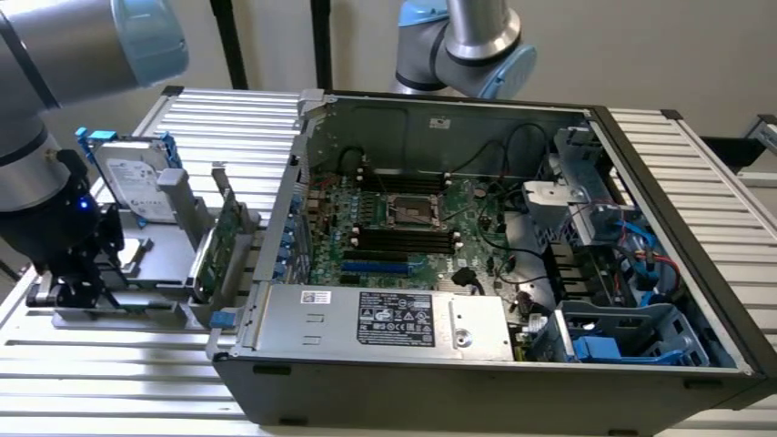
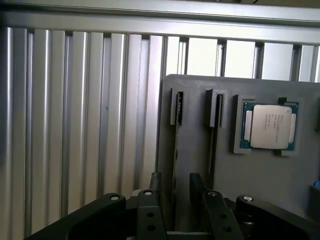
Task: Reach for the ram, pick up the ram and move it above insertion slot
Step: 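Pick up the ram and move it above insertion slot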
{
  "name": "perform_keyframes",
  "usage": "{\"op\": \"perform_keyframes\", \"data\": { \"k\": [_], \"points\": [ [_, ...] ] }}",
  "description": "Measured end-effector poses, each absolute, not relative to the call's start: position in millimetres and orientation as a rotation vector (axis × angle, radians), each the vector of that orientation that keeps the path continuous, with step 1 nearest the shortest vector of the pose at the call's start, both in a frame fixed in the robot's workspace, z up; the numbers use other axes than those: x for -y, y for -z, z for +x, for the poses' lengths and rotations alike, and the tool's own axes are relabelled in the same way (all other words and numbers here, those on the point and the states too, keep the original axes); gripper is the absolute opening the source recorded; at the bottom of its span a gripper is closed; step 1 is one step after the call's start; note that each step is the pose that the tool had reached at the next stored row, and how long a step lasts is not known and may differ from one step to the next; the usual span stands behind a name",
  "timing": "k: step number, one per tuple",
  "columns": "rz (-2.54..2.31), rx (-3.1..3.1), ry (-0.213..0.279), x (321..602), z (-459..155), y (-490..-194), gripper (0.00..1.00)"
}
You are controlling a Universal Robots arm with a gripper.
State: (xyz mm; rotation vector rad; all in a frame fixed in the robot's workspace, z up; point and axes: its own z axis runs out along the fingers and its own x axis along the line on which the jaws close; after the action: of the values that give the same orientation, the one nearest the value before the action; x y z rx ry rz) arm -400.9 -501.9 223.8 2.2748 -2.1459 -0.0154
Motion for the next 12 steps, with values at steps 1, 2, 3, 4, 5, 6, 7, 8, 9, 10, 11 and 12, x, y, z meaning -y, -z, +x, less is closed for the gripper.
{"op": "perform_keyframes", "data": {
  "k": [1, 2, 3, 4, 5, 6, 7, 8, 9, 10, 11, 12],
  "points": [
    [2.279, 2.142, 0.016, 501.9, -400.8, -222.6, 0.36],
    [2.284, 2.139, 0.018, 502.0, -400.7, -221.7, 0.36],
    [2.289, 2.136, 0.021, 502.1, -400.7, -220.7, 0.36],
    [2.294, 2.133, 0.023, 502.2, -400.6, -219.8, 0.36],
    [2.299, 2.131, 0.026, 502.3, -400.5, -218.9, 0.36],
    [2.303, 2.13, 0.029, 502.4, -400.4, -218.0, 0.36],
    [2.308, 2.129, 0.033, 502.7, -400.4, -217.3, 0.36],
    [2.312, 2.128, 0.038, 502.9, -400.4, -216.6, 0.36],
    [2.316, 2.128, 0.042, 503.3, -400.4, -215.7, 0.36],
    [2.32, 2.129, 0.047, 503.7, -400.4, -214.9, 0.36],
    [2.324, 2.129, 0.052, 504.2, -400.4, -214.1, 0.36],
    [2.328, 2.13, 0.057, 504.8, -400.4, -213.3, 0.36]
  ]
}}
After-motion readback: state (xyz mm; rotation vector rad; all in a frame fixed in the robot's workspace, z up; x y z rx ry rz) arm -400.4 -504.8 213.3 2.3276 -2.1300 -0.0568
